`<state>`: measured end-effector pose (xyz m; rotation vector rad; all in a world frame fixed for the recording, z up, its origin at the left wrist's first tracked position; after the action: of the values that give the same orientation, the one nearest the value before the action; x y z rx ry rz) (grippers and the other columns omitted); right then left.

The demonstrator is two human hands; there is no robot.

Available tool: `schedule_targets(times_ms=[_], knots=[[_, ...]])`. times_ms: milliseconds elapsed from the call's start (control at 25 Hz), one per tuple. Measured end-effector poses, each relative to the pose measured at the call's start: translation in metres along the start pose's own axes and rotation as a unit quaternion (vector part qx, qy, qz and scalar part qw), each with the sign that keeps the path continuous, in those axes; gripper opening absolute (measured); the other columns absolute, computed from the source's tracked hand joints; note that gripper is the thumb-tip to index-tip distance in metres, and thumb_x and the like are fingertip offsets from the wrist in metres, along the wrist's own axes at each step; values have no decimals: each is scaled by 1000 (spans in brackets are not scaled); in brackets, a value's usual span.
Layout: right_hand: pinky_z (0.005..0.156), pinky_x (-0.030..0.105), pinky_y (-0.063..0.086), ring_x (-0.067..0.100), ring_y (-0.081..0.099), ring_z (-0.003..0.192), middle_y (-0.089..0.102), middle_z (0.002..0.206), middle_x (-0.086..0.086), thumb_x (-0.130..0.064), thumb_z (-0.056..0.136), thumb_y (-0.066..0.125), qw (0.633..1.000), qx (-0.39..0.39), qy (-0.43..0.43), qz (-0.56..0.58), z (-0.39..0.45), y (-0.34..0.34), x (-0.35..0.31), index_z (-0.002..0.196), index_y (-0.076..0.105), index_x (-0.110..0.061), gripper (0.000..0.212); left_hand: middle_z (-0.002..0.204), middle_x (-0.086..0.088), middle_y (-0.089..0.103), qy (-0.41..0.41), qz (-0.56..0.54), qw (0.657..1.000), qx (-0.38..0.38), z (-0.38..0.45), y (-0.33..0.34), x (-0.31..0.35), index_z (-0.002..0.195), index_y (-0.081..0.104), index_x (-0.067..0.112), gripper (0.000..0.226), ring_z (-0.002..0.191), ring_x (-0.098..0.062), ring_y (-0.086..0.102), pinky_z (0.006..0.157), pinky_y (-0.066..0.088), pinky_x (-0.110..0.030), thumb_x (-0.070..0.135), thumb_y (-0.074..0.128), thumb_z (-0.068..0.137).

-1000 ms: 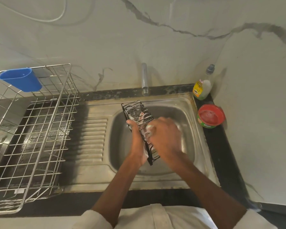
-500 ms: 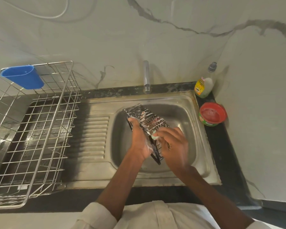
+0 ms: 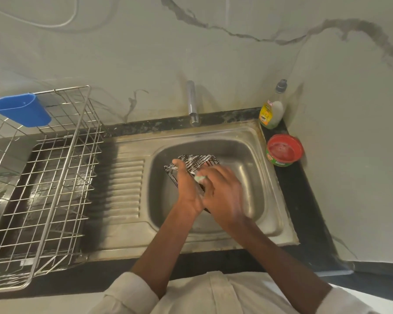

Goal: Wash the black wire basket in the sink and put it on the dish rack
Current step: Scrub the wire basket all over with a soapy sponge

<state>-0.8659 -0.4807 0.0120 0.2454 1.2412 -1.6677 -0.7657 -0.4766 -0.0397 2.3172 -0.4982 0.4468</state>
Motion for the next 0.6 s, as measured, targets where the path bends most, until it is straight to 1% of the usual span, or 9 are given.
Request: schedule_targets(times_ms=[80,120,160,280,320,400,440,520,600], knots=[[62,34,55,23,65,85,71,91,-2,-17,85,56,999,-16,-29,0,13,5,-3,89,75,-15,20,84,-8,66,2,-12,1000,-24,-4,5,0,81,74,9,96,92,-26,67,109,46,-43,100,43,79],[62,33,55,23,65,86,72,93,-3,-15,85,60,998,-27,-51,-16,14,3,2,91,75,-16,17,87,-9,68,0,-15,1000,-26,-6,6,3,87,74,8,98,94,-27,68,111,47,-43,100,39,80],[63,33,55,23,65,88,72,96,-2,-12,83,65,998,-29,-52,-35,14,0,12,94,75,-17,16,92,-11,71,2,-11,1000,-28,-8,8,7,98,74,8,102,95,-29,69,106,52,-44,100,36,81],[71,33,54,26,66,91,72,99,1,-1,85,69,993,10,110,-52,18,-11,36,98,76,-16,21,104,-18,76,24,-3,999,-38,-13,12,12,112,75,8,108,93,-35,74,74,64,-45,100,29,82],[74,28,52,24,66,92,72,99,1,0,86,70,993,8,113,-42,18,-10,33,97,77,-16,20,103,-18,77,27,-6,999,-32,-14,13,11,112,76,8,108,92,-35,75,71,65,-44,100,29,82],[77,23,51,19,66,91,75,98,1,0,85,71,999,-8,39,-29,15,-5,21,96,78,-13,19,94,-15,77,27,-10,999,-18,-14,13,9,106,76,8,105,85,-31,73,67,65,-38,100,29,83],[77,27,54,18,66,89,75,96,1,-1,85,71,999,-1,32,-13,16,-4,19,95,79,-13,17,91,-13,76,31,-9,999,-18,-13,13,8,105,75,9,104,81,-29,73,65,65,-36,99,28,84],[72,38,59,19,68,81,76,92,2,-3,88,70,996,27,86,19,26,-8,22,93,79,-13,14,90,-13,76,39,7,999,-9,-13,14,9,104,76,9,105,78,-29,73,66,63,-36,99,24,85],[72,37,57,20,67,81,74,90,2,-5,88,62,999,11,28,20,25,-8,19,92,79,-12,18,84,-12,74,29,7,1000,-4,-11,13,7,95,77,7,107,75,-29,72,70,59,-35,100,26,82]])
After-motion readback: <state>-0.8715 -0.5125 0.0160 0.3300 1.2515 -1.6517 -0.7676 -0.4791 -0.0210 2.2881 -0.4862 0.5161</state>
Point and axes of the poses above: each hand's wrist, its own z-axis towards the middle knuckle, its own y-axis out of the palm, x = y × z, the point moved 2 cm from there along z, towards the middle knuckle
